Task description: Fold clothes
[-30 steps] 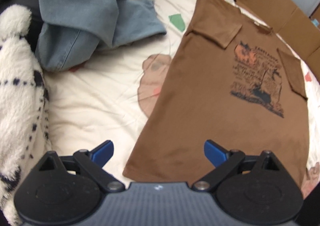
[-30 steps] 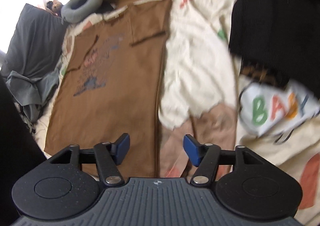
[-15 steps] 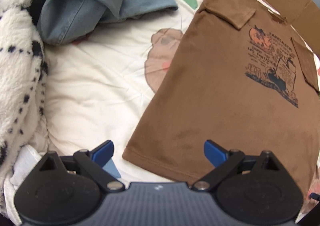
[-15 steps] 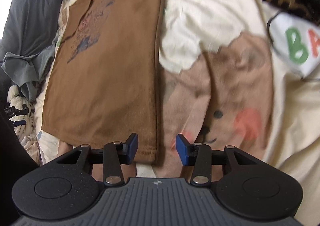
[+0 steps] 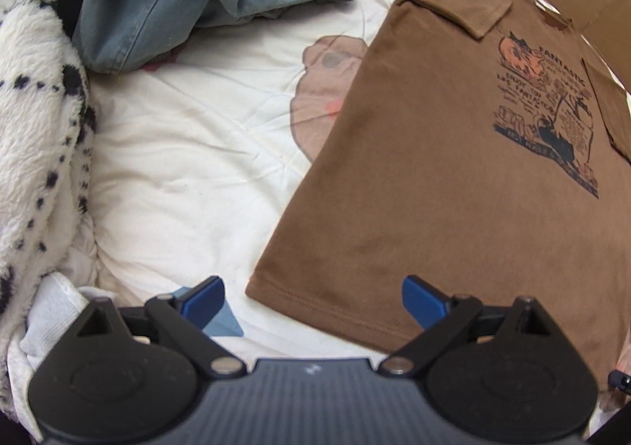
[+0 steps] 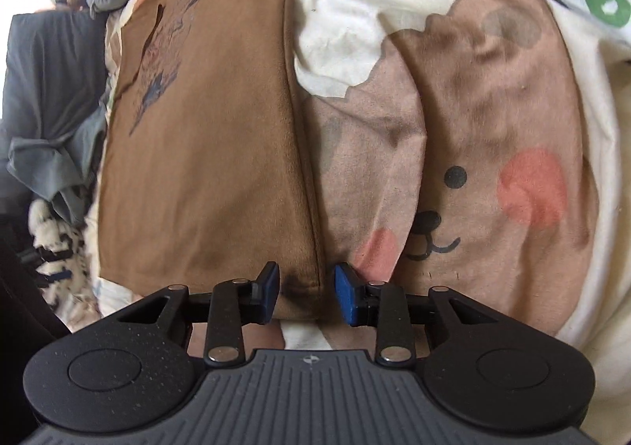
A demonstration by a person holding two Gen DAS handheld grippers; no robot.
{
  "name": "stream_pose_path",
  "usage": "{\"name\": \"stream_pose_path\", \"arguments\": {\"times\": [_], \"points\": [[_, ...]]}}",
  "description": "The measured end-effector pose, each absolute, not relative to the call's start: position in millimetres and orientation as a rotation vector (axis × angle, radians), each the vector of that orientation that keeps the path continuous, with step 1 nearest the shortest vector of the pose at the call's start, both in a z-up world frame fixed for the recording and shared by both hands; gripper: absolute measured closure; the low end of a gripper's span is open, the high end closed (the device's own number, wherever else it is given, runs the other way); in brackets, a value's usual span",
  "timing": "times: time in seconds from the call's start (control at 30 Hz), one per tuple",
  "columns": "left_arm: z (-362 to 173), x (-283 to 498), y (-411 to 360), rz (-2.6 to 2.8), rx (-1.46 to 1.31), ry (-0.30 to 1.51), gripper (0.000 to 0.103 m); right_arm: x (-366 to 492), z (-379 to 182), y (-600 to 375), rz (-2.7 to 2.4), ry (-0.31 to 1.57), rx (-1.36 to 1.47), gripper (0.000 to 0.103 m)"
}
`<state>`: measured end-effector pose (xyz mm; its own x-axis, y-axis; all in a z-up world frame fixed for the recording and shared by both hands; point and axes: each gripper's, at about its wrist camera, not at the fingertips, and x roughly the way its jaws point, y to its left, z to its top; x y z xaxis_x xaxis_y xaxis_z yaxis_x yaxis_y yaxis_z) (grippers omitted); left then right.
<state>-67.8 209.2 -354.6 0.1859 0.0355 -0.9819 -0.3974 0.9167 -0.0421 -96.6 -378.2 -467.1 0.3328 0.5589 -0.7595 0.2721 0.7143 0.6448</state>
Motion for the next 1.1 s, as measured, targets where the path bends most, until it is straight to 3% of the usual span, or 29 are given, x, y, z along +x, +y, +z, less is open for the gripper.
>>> {"name": "stream_pose_path", "arguments": {"times": [0.1,0.3,0.37,0.8,0.97,1.1], "points": [[-355.0,-67.0,206.7,0.307,-0.319,1.357,0.005,-95.7,-474.2,-384.6,0.215,1.254,0.847,0.083],[-350.0,-66.0,206.9,0.29,-0.313,1.352,0.005,-90.9,-480.8,-388.3,0.24,1.272,0.888,0.085],[-349.7,-67.7,209.9,0.296,-0.315,1.351,0.005,-88.6,-477.1,-386.9,0.268,1.277,0.882,0.093],[-346.5,-78.3,229.2,0.333,-0.324,1.33,0.005,-76.1,-482.7,-373.7,0.271,1.306,0.929,0.087],[-349.7,-83.9,239.0,0.354,-0.334,1.298,0.005,-78.8,-479.9,-380.5,0.227,1.33,0.959,0.091],[-358.3,-89.4,247.0,0.362,-0.355,1.285,0.005,-84.8,-479.9,-388.1,0.164,1.354,0.96,0.088]]}}
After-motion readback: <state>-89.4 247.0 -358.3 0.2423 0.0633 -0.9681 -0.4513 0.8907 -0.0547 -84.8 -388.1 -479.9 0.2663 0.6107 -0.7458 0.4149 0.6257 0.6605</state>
